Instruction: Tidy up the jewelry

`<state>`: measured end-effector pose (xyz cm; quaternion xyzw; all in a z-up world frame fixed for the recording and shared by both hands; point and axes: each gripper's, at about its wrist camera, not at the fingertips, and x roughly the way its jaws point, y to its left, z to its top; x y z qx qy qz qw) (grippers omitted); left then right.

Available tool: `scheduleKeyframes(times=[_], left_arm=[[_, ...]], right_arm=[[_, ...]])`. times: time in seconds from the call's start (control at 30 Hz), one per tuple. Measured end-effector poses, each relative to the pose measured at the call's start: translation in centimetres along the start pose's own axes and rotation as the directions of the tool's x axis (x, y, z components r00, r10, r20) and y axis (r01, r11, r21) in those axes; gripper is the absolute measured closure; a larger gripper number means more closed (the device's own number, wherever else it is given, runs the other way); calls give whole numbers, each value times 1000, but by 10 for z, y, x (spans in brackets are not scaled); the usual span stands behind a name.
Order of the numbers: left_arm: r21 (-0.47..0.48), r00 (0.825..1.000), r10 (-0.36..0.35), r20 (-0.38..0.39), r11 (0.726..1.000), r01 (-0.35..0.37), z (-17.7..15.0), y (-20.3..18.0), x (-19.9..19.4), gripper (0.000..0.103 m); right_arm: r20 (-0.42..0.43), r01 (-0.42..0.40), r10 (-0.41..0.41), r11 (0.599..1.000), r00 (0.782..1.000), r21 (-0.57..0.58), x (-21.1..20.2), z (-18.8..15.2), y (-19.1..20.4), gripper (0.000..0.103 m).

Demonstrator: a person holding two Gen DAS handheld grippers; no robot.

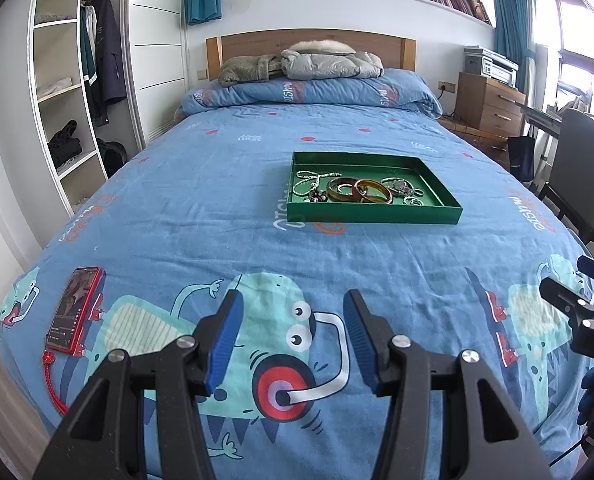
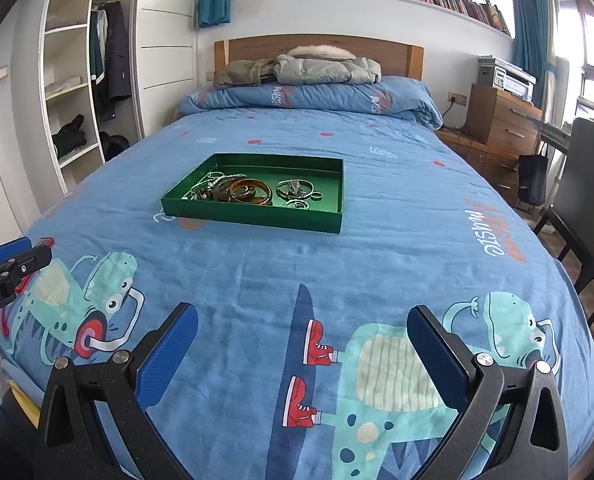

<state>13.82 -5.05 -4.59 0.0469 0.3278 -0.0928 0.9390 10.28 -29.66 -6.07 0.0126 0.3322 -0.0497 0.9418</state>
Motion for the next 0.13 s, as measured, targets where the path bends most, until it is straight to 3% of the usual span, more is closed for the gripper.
scheduleKeyframes(times=[0.13], left_arm=[[-1, 1000, 1, 0, 1000, -1, 0, 0, 0, 53]], right_arm=[[-3, -1, 1, 1000, 1000, -3, 1, 0, 1, 0]])
